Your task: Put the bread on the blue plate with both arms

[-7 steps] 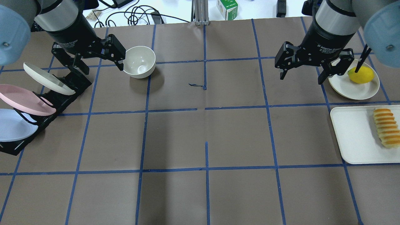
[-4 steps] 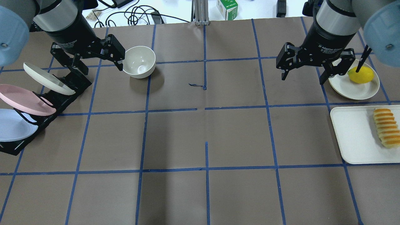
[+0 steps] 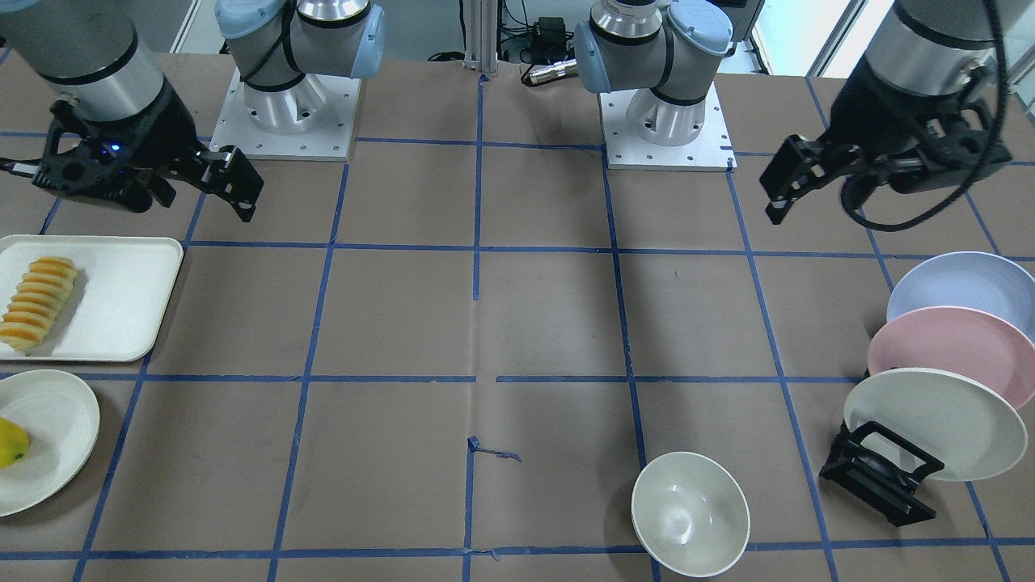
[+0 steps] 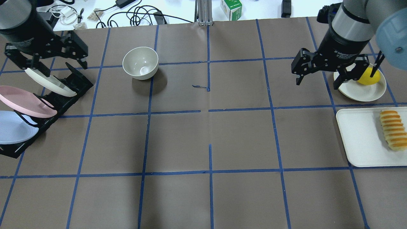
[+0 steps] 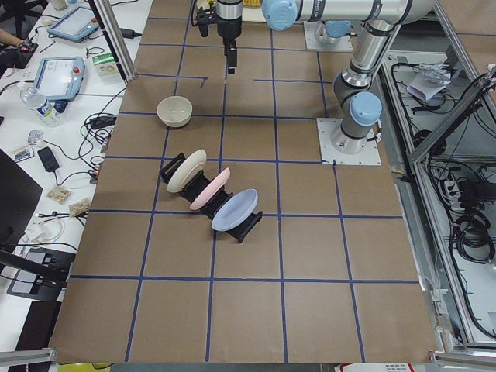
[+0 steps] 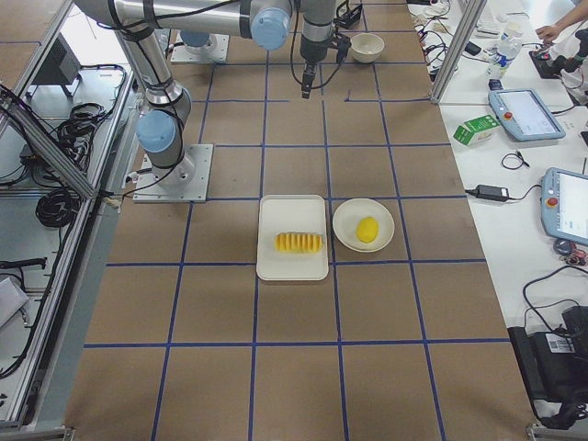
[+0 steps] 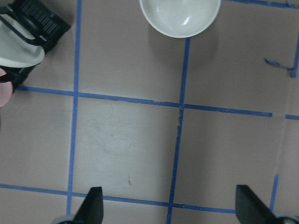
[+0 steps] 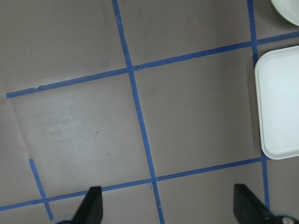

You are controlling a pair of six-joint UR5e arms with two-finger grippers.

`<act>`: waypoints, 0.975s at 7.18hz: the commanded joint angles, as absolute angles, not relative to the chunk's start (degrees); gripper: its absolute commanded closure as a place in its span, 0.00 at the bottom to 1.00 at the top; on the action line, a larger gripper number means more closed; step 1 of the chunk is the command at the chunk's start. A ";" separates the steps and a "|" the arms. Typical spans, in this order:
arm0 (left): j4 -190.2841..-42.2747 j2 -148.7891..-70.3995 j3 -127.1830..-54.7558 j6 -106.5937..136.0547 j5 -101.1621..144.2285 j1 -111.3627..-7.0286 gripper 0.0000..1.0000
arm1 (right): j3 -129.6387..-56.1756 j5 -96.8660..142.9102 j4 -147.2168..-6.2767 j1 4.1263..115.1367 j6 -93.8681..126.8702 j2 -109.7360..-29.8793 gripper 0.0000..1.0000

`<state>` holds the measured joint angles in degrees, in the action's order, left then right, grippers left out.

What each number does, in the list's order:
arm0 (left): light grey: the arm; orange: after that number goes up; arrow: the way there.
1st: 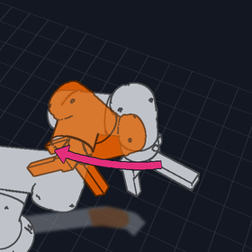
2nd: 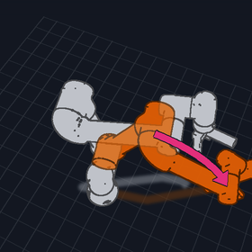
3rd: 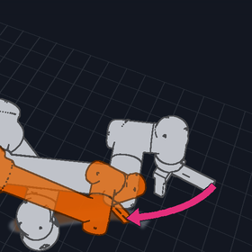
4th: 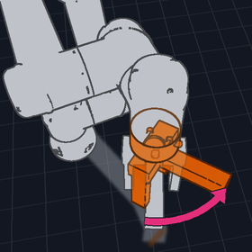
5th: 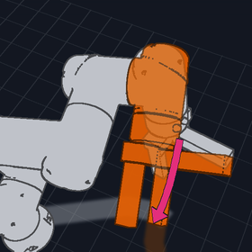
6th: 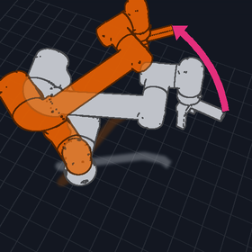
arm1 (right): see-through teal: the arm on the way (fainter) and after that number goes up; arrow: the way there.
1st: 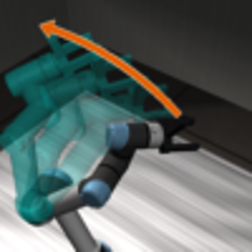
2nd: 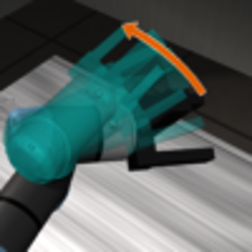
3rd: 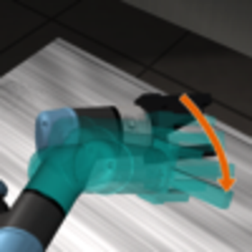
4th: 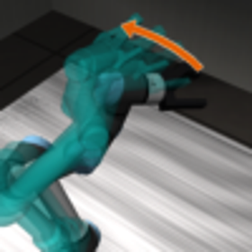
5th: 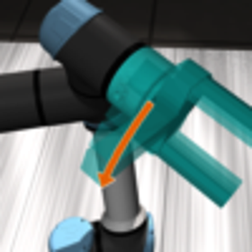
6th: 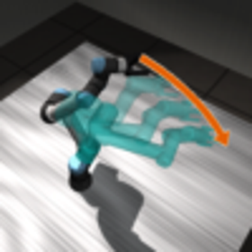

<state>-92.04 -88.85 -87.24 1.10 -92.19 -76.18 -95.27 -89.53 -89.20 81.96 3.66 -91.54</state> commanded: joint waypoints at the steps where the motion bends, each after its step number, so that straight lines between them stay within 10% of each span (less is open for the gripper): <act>1: -93.16 -89.55 -86.06 1.05 -96.40 -63.35 0.00 | -98.94 -89.39 -91.56 70.72 -5.75 -91.41 0.00; 7: -78.61 -104.48 -90.33 -6.67 -102.21 -38.24 0.00 | -108.28 -93.14 -119.92 49.06 -38.38 -78.34 0.00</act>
